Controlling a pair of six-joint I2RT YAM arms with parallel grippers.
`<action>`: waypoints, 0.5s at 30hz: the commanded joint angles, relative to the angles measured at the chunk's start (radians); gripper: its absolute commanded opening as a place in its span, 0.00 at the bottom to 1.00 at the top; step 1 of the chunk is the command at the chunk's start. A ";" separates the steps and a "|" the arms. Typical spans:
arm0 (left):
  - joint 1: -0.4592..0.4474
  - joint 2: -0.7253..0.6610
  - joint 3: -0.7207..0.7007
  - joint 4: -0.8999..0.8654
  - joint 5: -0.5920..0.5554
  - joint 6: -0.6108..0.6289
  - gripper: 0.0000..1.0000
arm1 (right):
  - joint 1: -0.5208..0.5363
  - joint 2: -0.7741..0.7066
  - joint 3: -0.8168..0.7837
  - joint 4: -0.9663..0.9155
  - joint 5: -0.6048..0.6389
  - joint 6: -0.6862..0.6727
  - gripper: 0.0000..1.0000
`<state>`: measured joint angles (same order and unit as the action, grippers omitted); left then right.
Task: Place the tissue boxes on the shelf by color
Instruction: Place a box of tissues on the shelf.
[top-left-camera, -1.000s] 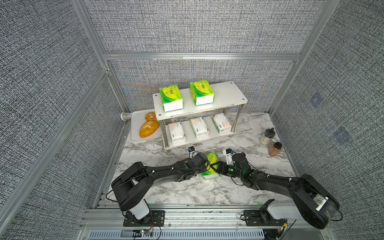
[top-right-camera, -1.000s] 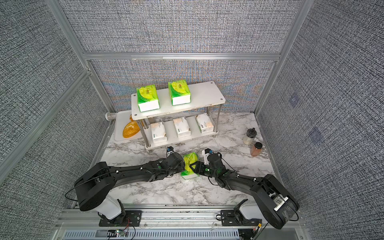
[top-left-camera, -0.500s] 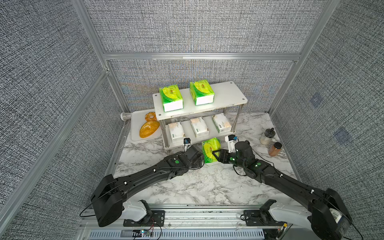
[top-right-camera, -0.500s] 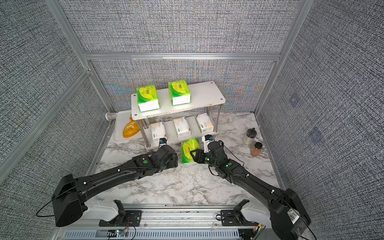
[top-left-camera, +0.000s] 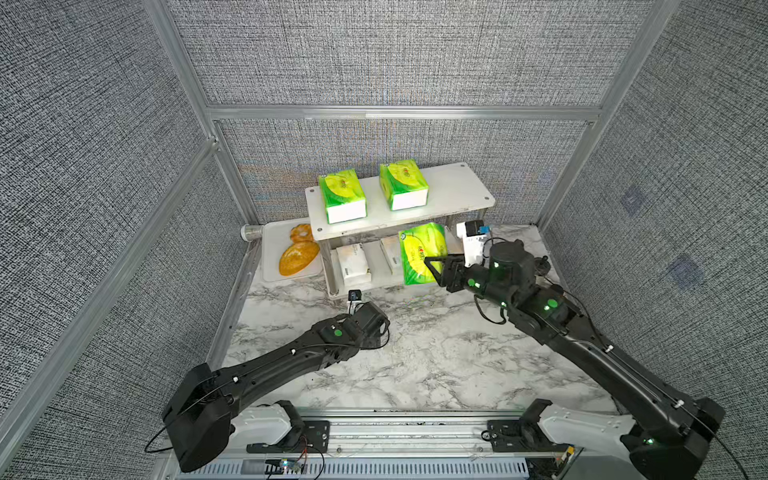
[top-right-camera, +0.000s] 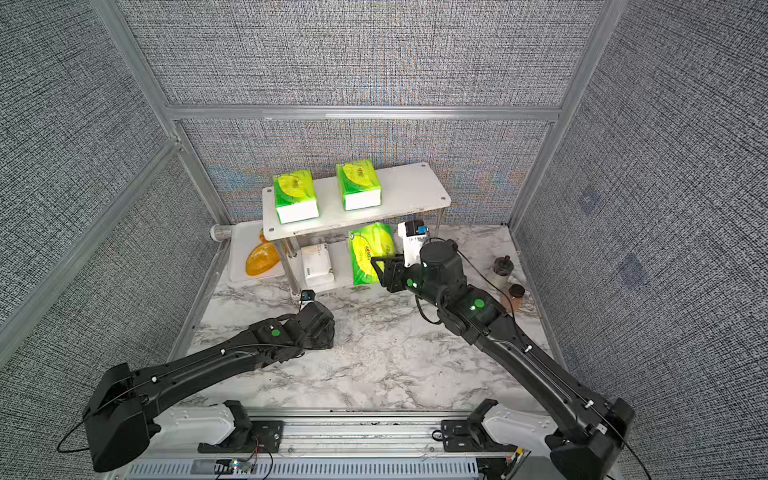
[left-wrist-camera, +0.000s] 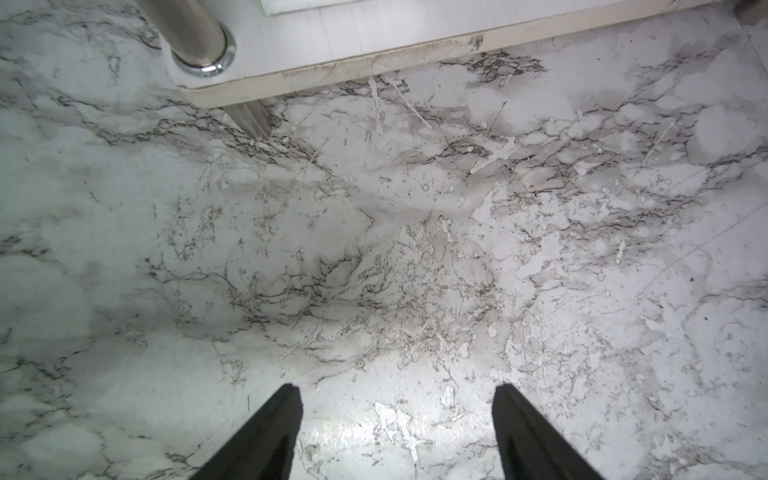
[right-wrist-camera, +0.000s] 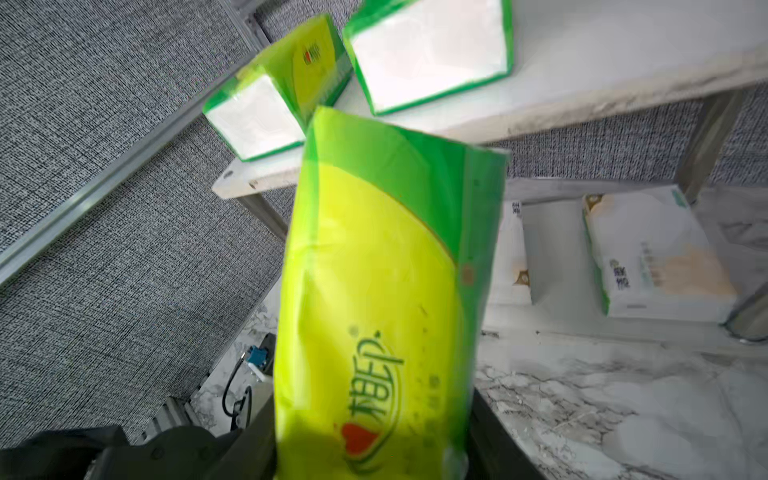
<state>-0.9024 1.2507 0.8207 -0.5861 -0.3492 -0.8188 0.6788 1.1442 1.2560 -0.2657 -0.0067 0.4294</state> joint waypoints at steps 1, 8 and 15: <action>0.002 -0.004 0.006 -0.029 -0.015 0.018 0.78 | -0.006 0.012 0.101 0.003 0.095 -0.076 0.54; 0.002 0.000 0.022 -0.040 -0.016 0.033 0.77 | -0.109 0.145 0.370 -0.038 0.111 -0.146 0.54; 0.002 -0.002 0.037 -0.048 -0.017 0.041 0.77 | -0.332 0.307 0.588 -0.078 -0.076 -0.114 0.55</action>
<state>-0.9009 1.2503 0.8501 -0.6224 -0.3580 -0.7895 0.3943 1.4151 1.7863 -0.3462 0.0151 0.3046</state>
